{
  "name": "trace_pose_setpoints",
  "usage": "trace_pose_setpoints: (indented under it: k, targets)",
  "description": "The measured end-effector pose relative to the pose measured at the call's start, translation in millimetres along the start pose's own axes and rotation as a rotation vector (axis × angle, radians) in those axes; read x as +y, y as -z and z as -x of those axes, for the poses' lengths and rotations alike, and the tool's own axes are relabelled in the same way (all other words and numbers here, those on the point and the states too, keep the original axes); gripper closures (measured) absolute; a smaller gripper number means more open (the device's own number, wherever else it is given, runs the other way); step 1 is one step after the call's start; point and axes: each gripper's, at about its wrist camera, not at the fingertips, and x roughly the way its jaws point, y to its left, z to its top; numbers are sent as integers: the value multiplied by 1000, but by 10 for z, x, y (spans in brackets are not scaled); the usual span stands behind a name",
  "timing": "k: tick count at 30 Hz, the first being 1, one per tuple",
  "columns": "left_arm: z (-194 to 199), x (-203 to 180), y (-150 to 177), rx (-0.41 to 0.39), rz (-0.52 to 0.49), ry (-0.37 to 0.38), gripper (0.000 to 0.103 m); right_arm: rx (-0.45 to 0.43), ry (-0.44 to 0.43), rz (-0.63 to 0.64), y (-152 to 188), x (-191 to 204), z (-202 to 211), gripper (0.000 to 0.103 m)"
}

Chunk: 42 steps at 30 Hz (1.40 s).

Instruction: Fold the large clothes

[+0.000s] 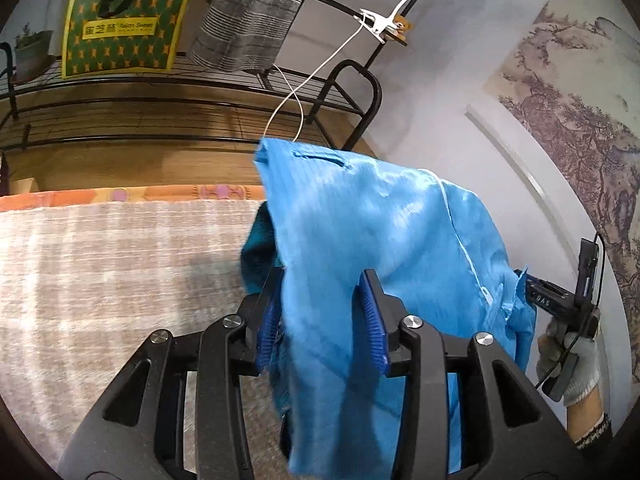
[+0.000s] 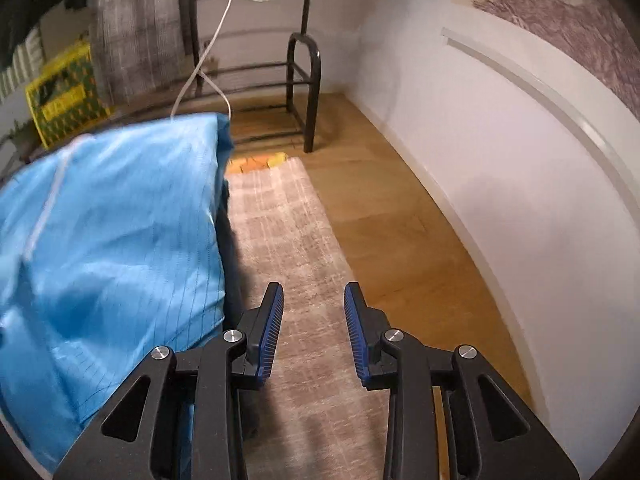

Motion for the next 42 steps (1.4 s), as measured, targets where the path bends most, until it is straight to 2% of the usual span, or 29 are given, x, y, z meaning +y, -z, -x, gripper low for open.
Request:
trace_pose_setpoints:
  k: [8,12,16,21,25,36,42]
  targets:
    - [534,-153,47,-25,-33,-5,65,-75,-4,-45,-3,-67,474,75]
    - [969,-348,90,-57,-77,-8,65,-113,-23,-56,24,-62,859,75]
    - [1516,-563,152,-94,-114,-4,65,-157,-42,-45,36,-12,1312,72]
    - [2270,-788,296,-141,-169,-17,65,-207,-109,-55,101,38,1915,72]
    - [2863,-895,428,-176,-178,-11,65,-245,-132,-32,238,102,2445,72]
    - [4631,-1194,888,-309,-272,9,65,-337,-135,15,629,187,3733,72]
    - [5409,-1323,1189,-353,-304,42,65,-381,-142,8,932,229,4304,72]
